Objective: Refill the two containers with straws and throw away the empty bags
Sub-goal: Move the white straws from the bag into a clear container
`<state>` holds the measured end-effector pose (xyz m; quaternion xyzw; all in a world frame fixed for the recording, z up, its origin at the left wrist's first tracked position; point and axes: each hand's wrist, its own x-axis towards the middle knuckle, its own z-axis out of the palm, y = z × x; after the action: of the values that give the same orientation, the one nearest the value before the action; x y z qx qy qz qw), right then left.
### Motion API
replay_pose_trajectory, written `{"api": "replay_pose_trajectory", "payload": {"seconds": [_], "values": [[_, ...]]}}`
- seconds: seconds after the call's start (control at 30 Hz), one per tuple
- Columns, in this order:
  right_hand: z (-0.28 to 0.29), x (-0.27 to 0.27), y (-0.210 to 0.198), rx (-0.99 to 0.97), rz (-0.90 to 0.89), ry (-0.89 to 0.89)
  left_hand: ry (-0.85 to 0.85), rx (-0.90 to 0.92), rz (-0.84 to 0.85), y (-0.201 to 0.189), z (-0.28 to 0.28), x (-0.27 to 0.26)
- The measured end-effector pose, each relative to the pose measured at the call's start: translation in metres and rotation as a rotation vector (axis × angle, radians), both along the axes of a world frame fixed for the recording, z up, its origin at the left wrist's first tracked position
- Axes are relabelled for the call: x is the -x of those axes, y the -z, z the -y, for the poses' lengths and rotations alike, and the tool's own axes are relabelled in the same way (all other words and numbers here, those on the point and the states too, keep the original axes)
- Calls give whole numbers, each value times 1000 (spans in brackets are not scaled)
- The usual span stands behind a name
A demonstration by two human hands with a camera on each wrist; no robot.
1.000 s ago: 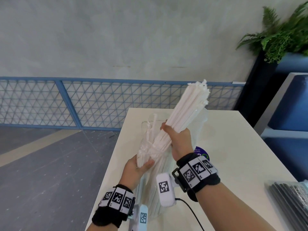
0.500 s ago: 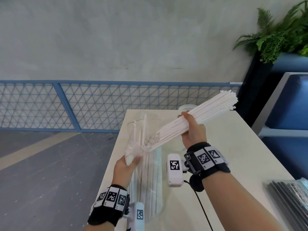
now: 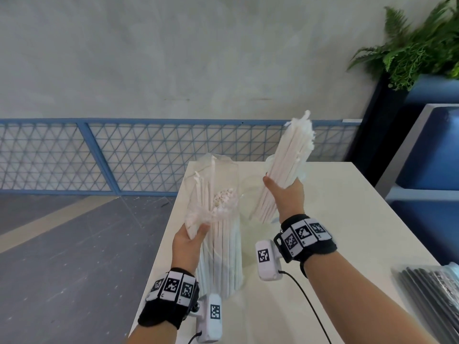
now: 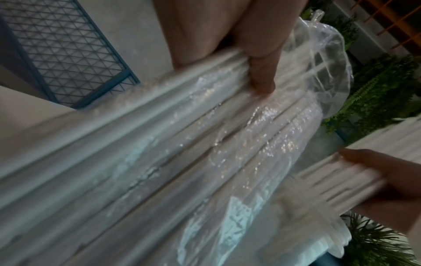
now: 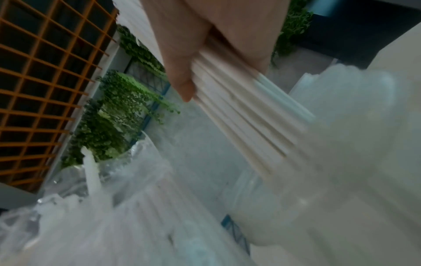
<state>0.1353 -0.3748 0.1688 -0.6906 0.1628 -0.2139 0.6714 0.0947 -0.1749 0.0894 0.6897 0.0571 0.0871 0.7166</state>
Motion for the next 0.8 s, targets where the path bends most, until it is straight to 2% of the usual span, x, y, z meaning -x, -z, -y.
{"api": "replay_pose_trajectory", "payload": {"seconds": [0.17, 0.37, 0.43, 0.53, 0.6, 0.8], "values": [[6, -1, 14, 83, -23, -3, 10, 26, -1, 1, 5, 0], [10, -2, 16, 169, 121, 6, 15, 30, -4, 2, 8, 0], [5, 3, 9, 283, 237, 27, 14, 16, 2, 1, 8, 1], [-14, 16, -3, 504, 398, -65, 12, 12, 6, 2, 8, 2], [-26, 24, -4, 522, 355, -145, 10, 13, 8, 1, 7, 3], [-48, 38, -2, 410, -62, -416, 73, 72, 38, -4, 6, 7]]}}
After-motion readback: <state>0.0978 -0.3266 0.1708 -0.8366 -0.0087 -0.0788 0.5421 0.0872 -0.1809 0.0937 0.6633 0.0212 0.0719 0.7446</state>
